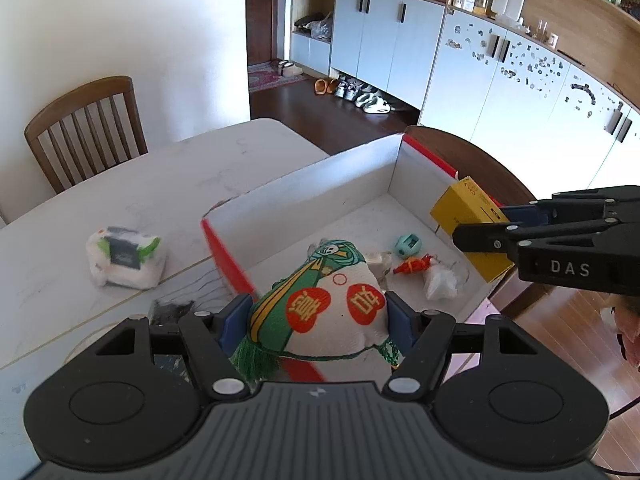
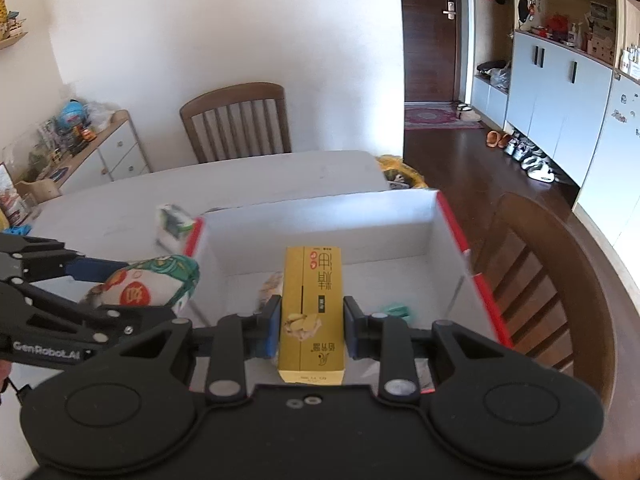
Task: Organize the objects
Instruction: 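Carry the yellow box and green-and-white pouch over the shoebox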
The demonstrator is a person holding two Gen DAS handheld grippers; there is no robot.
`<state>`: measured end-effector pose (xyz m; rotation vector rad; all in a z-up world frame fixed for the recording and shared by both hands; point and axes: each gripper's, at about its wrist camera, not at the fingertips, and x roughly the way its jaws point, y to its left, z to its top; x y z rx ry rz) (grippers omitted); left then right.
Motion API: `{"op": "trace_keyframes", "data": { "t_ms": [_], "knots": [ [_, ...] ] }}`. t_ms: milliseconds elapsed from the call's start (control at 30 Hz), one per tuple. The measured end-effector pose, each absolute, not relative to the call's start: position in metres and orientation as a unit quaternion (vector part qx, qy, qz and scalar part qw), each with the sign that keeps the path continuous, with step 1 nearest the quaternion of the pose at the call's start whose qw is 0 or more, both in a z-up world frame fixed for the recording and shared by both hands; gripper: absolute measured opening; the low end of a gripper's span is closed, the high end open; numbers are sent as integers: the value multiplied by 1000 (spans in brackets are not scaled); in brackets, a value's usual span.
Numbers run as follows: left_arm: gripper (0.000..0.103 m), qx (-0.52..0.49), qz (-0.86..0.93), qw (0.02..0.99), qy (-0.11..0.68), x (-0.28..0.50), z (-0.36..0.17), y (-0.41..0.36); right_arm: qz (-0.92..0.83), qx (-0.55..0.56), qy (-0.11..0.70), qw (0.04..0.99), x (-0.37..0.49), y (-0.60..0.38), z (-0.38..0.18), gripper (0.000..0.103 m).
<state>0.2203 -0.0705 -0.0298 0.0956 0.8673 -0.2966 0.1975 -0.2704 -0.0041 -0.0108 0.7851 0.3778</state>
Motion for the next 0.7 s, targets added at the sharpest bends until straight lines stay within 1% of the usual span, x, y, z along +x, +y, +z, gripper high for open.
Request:
{"op": "trace_keyframes", "data": {
  "t_ms": [233,700],
  "knots": [
    [70,52,-139,902,405,248,-21,-99,179,-17,377,909,222,-289,-10,29],
    [70,74,-123,887,438,320,-60,-139,190,-43,419,887,247,-286,-57,29]
  ]
}}
